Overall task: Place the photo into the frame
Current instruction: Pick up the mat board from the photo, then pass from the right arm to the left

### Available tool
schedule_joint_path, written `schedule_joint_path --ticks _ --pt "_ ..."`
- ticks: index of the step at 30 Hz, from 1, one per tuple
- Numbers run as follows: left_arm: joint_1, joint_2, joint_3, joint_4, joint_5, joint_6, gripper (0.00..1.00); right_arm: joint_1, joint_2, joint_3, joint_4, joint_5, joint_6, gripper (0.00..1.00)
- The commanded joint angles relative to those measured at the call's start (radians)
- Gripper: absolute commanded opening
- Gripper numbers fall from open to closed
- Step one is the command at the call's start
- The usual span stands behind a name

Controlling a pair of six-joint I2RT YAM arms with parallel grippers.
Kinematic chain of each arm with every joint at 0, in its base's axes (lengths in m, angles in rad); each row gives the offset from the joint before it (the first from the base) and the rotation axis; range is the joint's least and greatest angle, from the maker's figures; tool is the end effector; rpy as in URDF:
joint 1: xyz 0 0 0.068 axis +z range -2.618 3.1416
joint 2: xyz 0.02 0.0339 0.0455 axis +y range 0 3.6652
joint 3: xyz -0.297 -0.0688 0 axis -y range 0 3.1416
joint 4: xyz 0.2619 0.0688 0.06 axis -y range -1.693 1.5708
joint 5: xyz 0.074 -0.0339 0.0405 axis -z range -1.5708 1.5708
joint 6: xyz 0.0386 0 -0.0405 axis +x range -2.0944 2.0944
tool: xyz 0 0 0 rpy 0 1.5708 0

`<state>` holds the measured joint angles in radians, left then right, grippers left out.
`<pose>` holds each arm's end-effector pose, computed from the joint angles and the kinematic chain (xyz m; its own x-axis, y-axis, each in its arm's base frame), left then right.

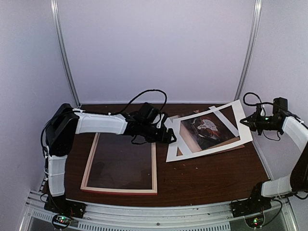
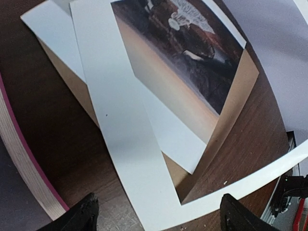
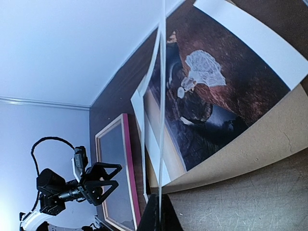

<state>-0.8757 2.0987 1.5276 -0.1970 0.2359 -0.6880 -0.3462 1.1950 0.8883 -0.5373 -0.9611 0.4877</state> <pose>0.3150 -0.3918 0.2015 -0.8863 0.0988 -0.4525 0.3775 0.7202 -0.5821 0.2390 -0.0526 0.2961 -0.7701 0.5630 -0.2999 0.0484 0.5203 0.8526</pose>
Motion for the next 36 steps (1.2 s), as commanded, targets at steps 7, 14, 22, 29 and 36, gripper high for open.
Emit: schedule_joint_path --ticks 7,14,22,29,36 --pt "0.009 -0.196 0.048 -0.043 -0.015 0.311 0.93 0.075 -0.046 0.343 -0.350 0.048 -0.189 0.00" --pt "0.016 -0.294 0.095 -0.202 0.004 0.518 0.96 0.224 -0.002 0.576 -0.525 0.054 -0.301 0.00" --pt "0.061 -0.372 0.154 -0.356 0.088 0.635 0.98 0.453 0.090 0.804 -0.650 0.064 -0.408 0.00" --pt "0.132 -0.434 0.173 -0.446 0.202 0.769 0.98 0.590 0.132 0.966 -0.757 0.078 -0.475 0.00" --pt "0.205 -0.417 0.260 -0.569 0.363 0.899 0.98 0.743 0.164 1.042 -0.851 0.087 -0.558 0.00"
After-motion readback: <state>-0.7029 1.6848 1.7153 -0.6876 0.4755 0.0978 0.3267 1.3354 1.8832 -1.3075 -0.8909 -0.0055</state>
